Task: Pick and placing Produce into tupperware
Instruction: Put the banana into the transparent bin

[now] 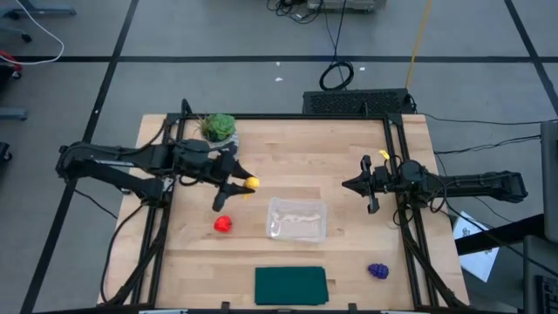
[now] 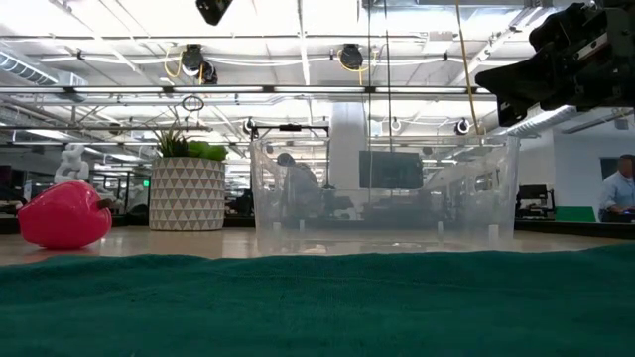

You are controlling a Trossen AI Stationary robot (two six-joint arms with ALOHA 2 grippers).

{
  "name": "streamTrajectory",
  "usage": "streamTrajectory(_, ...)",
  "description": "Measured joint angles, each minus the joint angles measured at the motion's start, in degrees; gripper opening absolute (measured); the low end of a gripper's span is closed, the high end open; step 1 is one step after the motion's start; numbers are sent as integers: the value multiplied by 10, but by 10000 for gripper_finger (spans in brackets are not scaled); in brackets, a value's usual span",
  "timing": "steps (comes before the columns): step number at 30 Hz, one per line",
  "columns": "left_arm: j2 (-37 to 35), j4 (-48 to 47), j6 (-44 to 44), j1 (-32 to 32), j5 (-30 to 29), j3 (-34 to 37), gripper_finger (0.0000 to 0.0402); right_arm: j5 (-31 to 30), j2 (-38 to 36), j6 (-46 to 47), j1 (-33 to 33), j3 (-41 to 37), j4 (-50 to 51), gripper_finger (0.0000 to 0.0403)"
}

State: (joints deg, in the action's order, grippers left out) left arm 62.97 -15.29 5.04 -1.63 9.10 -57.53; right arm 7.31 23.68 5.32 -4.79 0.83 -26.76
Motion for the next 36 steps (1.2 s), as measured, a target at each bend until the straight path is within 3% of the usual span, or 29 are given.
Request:
streamTrajectory(17,143,-18,-55,3,63,-158,152,0,0,0,0,0,0,0)
streamTrajectory(36,264,-117,-74,49,147,-352,152,0,0,0,0,0,0,0)
